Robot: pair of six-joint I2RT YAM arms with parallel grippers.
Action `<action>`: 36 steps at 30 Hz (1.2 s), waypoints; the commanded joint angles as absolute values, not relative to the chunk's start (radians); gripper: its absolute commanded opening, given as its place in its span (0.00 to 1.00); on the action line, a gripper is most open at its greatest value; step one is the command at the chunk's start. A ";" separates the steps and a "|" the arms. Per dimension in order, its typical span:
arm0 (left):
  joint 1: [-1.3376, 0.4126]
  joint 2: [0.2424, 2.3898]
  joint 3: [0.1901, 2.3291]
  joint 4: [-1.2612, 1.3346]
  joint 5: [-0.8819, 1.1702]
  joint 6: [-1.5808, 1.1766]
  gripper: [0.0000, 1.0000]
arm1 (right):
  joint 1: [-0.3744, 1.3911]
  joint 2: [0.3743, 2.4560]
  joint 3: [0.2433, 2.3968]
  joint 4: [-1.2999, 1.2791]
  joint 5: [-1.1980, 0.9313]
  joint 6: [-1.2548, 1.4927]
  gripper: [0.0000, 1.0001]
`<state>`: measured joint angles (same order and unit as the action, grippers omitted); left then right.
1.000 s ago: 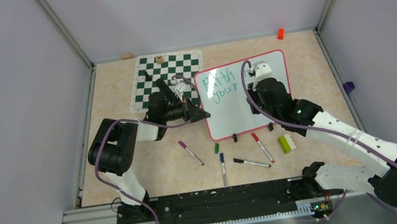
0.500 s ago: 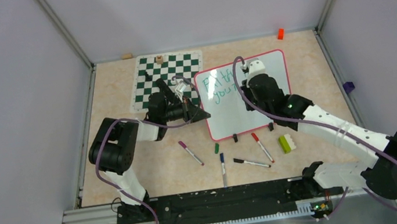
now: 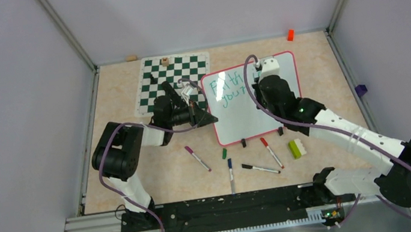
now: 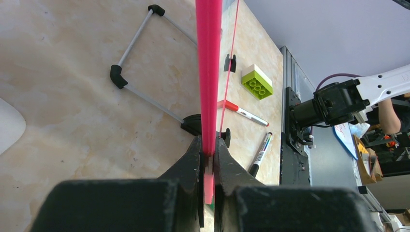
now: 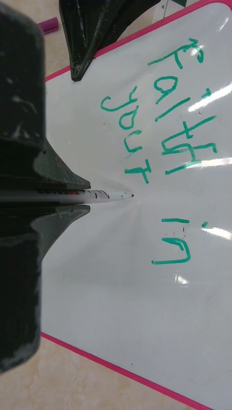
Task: Write a sentence on the whiteboard
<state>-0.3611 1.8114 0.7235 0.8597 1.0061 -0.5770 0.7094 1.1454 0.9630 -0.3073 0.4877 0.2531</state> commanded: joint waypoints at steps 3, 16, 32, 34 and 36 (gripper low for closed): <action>-0.366 1.799 0.720 0.829 1.032 -0.572 0.00 | 0.701 1.164 1.021 -0.258 0.538 0.235 0.00; -0.366 1.799 0.721 0.827 1.038 -0.572 0.00 | 0.698 1.215 1.047 -0.246 0.523 0.239 0.00; -0.367 1.799 0.723 0.818 1.039 -0.565 0.00 | 0.689 1.248 1.042 -0.250 0.463 0.239 0.00; -0.366 1.798 0.724 0.818 1.038 -0.564 0.00 | 0.689 1.241 1.039 -0.255 0.460 0.237 0.00; -0.365 1.800 0.725 0.817 1.040 -0.562 0.00 | 0.689 1.233 1.033 -0.258 0.451 0.236 0.00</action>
